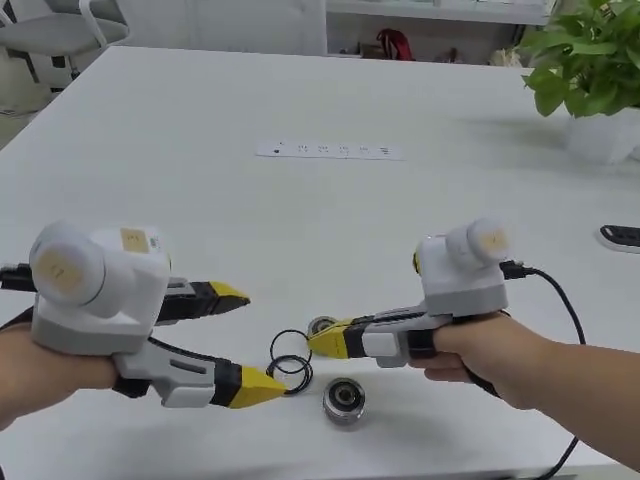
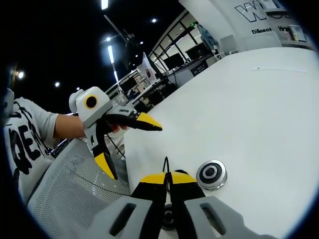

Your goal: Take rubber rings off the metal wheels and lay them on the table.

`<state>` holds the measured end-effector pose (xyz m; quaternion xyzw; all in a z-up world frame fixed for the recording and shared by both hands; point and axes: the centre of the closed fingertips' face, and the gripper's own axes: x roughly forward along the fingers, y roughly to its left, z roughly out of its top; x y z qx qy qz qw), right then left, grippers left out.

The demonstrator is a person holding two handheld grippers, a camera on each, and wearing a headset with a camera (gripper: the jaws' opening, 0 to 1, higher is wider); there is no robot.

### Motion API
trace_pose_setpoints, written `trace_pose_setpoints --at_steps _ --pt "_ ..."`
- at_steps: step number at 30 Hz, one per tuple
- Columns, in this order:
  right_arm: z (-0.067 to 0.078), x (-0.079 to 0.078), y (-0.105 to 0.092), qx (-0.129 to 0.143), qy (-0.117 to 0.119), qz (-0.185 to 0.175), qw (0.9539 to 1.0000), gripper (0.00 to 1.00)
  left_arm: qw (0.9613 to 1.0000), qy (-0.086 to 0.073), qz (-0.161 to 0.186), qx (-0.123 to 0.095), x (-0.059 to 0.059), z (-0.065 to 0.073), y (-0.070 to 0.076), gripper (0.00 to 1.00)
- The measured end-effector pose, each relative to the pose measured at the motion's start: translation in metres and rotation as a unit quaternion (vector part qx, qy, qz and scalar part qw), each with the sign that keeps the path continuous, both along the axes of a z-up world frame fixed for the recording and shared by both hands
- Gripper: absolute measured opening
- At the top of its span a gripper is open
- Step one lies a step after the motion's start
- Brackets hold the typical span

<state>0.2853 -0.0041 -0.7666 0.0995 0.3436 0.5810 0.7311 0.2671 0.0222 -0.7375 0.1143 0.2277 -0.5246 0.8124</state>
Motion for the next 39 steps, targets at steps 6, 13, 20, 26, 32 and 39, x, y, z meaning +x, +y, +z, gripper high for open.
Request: trace_pose_setpoints --at_steps 6,13,20,26,32,39 --pt "-0.005 -0.003 0.001 -0.005 0.006 0.003 1.0 0.0 1.0 0.001 0.001 -0.001 0.0 -0.001 0.001 0.67" --pt "-0.008 -0.004 0.002 -0.006 0.015 0.002 0.9999 0.0 1.0 0.002 0.001 0.003 -0.001 -0.003 0.002 0.67" --pt "-0.012 -0.007 0.003 -0.01 0.019 0.004 0.9998 0.0 1.0 0.003 0.002 0.003 -0.002 -0.004 0.002 0.67" --pt "-0.015 -0.008 0.005 -0.014 0.02 0.007 0.9997 0.0 1.0 0.004 0.002 0.003 -0.003 -0.004 0.003 0.67" --pt "-0.017 -0.007 0.004 -0.019 0.021 0.004 0.9996 0.0 1.0 0.006 0.002 0.005 -0.004 -0.006 0.004 0.66" --pt "-0.02 -0.006 0.003 -0.027 0.022 -0.002 0.9994 0.0 0.9999 0.007 0.002 0.006 -0.003 -0.007 0.004 0.66"
